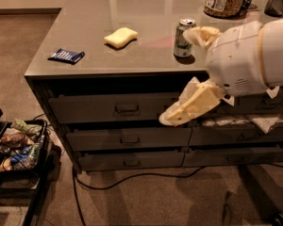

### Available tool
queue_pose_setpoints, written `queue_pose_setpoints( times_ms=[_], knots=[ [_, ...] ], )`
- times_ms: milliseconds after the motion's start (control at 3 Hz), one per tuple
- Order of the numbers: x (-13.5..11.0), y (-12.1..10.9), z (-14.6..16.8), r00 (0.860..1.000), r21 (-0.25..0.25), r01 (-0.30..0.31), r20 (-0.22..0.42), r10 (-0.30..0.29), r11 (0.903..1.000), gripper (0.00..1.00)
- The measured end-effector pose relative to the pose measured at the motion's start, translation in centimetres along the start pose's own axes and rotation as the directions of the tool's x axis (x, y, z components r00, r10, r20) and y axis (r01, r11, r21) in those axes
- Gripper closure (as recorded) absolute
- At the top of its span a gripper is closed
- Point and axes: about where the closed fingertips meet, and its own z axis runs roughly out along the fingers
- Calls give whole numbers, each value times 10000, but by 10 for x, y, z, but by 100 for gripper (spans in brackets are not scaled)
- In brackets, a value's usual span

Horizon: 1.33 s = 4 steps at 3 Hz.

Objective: Open top drawer

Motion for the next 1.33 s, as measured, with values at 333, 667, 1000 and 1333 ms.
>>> queue_pose_setpoints(
  times_ms=[333, 667, 1000, 1333],
  knots=[
    [21, 15, 26, 9970, -591, -730, -302, 713, 9956, 0],
    [21, 15, 26, 9970, -591, -730, -302, 713, 9956, 0],
    [32, 21, 34, 9975, -685, -664, -302, 645, 9954, 0],
    [53, 39, 47, 9974, -766, -693, -248, 676, 9947, 0]
  ],
)
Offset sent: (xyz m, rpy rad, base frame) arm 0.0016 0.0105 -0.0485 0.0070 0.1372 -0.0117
